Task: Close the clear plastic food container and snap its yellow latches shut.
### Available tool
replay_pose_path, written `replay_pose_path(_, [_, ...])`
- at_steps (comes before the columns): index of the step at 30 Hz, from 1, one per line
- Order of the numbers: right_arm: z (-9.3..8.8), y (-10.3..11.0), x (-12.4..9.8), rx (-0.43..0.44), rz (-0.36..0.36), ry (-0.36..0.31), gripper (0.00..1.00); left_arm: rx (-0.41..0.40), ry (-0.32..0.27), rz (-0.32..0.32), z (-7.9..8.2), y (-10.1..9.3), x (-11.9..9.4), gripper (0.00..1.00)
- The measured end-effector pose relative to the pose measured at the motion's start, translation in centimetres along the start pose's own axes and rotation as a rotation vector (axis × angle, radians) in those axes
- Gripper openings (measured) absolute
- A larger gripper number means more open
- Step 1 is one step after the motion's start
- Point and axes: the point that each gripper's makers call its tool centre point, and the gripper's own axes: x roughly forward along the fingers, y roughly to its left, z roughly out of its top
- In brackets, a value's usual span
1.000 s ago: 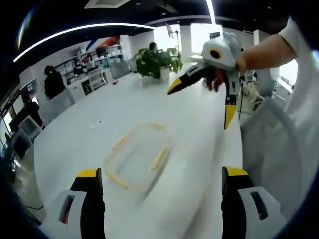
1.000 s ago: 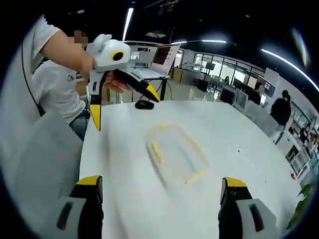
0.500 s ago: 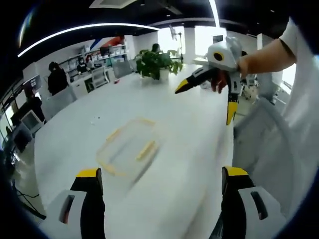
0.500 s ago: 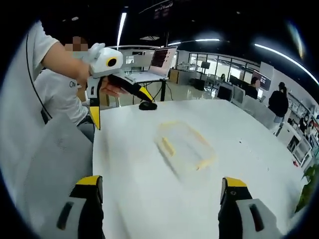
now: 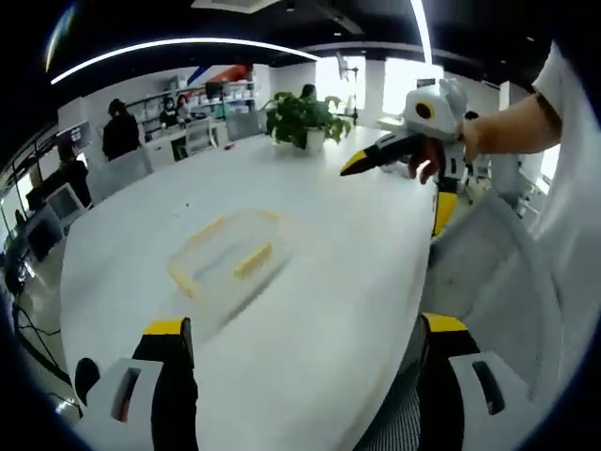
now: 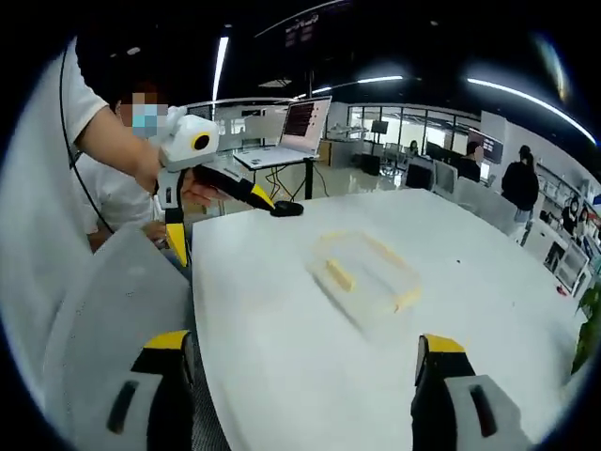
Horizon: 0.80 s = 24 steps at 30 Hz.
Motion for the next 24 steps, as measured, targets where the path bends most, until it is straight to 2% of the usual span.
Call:
replay_pose_path(4, [-0.6, 1.1, -0.3, -0.006, -0.001, 0.007, 0.96, 0.024, -0.008, 0.008, -0.4, -1.0, -0.1, 0.99])
replay_pose_path(11, [-1.1, 2.6, -0.8, 0.001, 0.003, 0.006, 0.98, -0.008, -0.006, 0.006, -0.8, -2.6, 0.0, 0.99])
replay_pose_path(19, [-2.1, 4.3, -1.7, 0.052, -0.012, -0.018, 0.97, -0.026, -0.012, 0.003, -1.3, -4.1, 0.0, 0.97])
replay_pose_path(24, [-3.1, 4.7, -1.7, 0.083, -0.018, -0.011, 0.95, -0.027, -0.018, 0.006, -1.9, -4.4, 0.3, 0.96])
